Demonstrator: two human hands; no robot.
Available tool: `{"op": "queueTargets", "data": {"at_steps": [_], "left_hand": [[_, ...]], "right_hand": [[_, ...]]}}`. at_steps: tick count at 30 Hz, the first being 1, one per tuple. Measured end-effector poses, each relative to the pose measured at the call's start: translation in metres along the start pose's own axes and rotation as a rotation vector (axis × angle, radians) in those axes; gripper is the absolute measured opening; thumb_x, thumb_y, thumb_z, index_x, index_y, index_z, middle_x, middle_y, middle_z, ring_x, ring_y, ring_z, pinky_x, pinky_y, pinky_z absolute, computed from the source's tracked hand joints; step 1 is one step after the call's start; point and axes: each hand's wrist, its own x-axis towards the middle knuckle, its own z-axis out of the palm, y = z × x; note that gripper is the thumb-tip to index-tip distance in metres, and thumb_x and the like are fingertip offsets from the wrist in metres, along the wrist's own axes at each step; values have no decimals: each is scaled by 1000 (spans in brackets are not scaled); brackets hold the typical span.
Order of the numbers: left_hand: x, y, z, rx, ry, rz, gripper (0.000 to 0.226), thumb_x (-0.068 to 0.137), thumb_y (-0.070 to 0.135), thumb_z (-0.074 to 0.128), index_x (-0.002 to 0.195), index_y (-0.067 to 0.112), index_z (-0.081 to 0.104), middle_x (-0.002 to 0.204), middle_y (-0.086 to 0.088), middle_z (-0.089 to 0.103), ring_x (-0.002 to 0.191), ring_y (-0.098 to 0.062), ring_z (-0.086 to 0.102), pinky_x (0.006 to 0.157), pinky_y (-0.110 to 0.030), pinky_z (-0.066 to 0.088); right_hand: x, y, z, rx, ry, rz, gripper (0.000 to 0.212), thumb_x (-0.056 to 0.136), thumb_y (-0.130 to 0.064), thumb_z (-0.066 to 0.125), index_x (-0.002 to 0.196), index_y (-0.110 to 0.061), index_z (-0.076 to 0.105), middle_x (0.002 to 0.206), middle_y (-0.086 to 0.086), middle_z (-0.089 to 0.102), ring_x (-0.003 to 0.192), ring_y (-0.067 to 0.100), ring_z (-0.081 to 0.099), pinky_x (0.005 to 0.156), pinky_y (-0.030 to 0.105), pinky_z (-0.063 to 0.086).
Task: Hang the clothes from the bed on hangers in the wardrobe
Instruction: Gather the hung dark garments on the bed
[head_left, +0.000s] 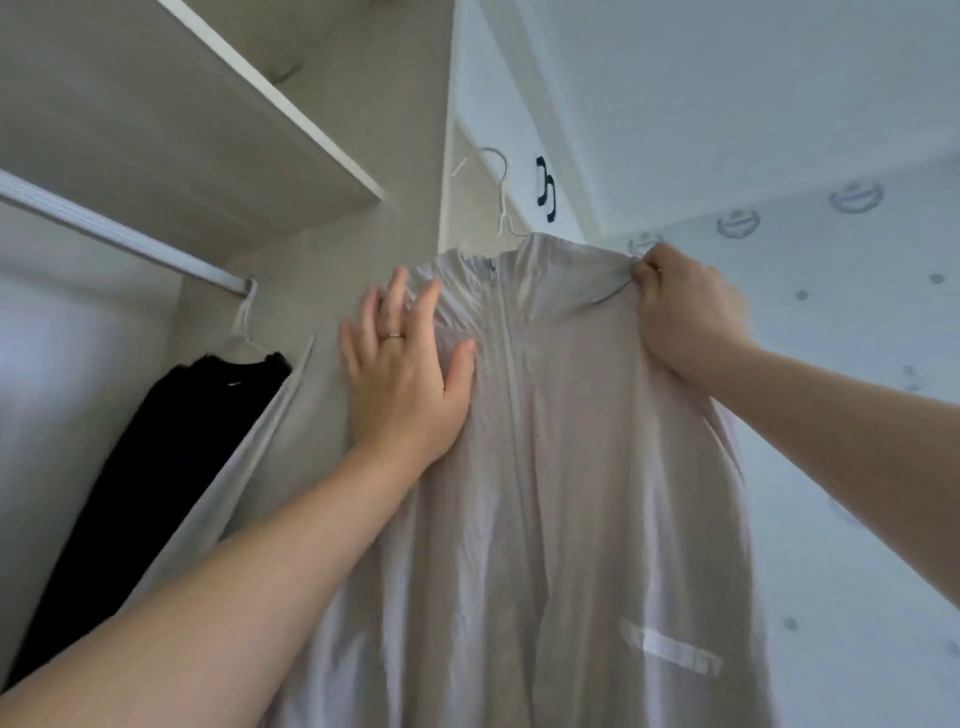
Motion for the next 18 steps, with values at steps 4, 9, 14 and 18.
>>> {"op": "queueTargets", "data": {"at_steps": [4, 9, 14, 18], "left_hand": [[-21, 87, 40, -130, -61, -47, 58, 97, 48, 42, 149, 24, 34, 163, -2, 25, 150, -31, 17, 120, -54, 11], [-63, 191, 91, -417, -193, -32, 59, 99, 40, 46, 152, 20, 31, 155, -5, 40, 142, -29, 35, 118, -51, 24], [-128, 292, 143, -681, -395, -121, 48, 102, 29, 45, 148, 16, 39, 140, -13, 53, 125, -34, 49, 109, -48, 34], [-209, 358, 190, -797, -576, -138, 28, 105, 25, 38, 123, 12, 54, 117, -13, 63, 107, -36, 58, 93, -47, 44]], "right_hand": [[-6, 85, -60, -135, 14, 44, 24, 102, -32, 32, 104, -21, 54, 113, 11, 61, 111, 35, 49, 78, 42, 26], [-35, 185, -138, -274, -38, 118, 24, 102, -34, 33, 101, -23, 54, 109, 8, 58, 110, 33, 46, 79, 41, 25], [-99, 278, -209, -398, -72, 228, 22, 99, -35, 36, 95, -26, 55, 94, -4, 52, 96, 24, 42, 77, 39, 28], [-185, 341, -248, -490, -122, 395, 17, 95, -34, 39, 87, -29, 53, 84, -8, 57, 89, 24, 48, 80, 42, 41]]}}
